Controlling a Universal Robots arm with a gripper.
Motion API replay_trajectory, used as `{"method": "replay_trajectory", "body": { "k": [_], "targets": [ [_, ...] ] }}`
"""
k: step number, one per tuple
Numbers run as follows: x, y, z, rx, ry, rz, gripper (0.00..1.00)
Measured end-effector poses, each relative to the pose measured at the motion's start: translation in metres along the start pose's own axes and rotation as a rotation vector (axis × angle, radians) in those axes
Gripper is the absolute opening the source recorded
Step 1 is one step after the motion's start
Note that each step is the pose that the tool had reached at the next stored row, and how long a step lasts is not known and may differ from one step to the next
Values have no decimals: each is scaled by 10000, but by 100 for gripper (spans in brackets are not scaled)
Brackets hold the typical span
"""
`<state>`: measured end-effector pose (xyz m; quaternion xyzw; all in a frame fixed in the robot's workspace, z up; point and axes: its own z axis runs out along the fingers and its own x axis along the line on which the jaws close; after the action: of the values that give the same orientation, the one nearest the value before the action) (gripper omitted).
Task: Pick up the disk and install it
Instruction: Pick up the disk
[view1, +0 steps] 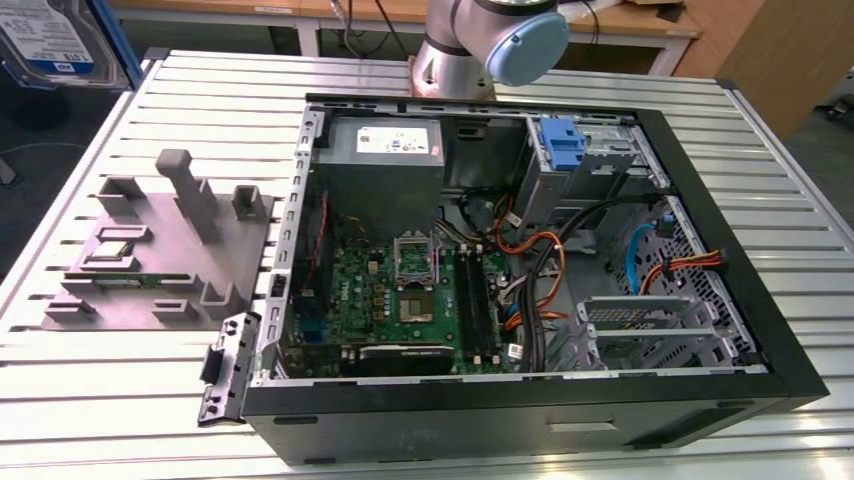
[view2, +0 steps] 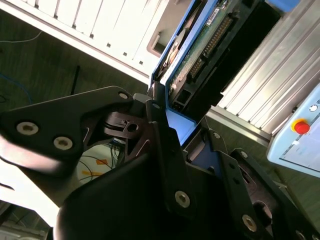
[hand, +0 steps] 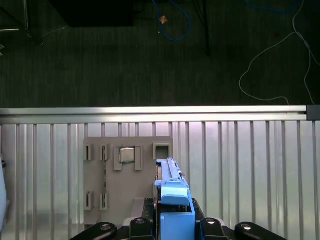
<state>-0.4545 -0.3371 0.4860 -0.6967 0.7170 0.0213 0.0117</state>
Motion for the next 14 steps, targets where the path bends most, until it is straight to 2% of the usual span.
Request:
{"method": "replay_trajectory", "body": {
  "k": [7,14],
  "targets": [
    [-1,0,-32,0,0,0,36],
    [-2,-17,-32,0,0,1,36]
  ]
}}
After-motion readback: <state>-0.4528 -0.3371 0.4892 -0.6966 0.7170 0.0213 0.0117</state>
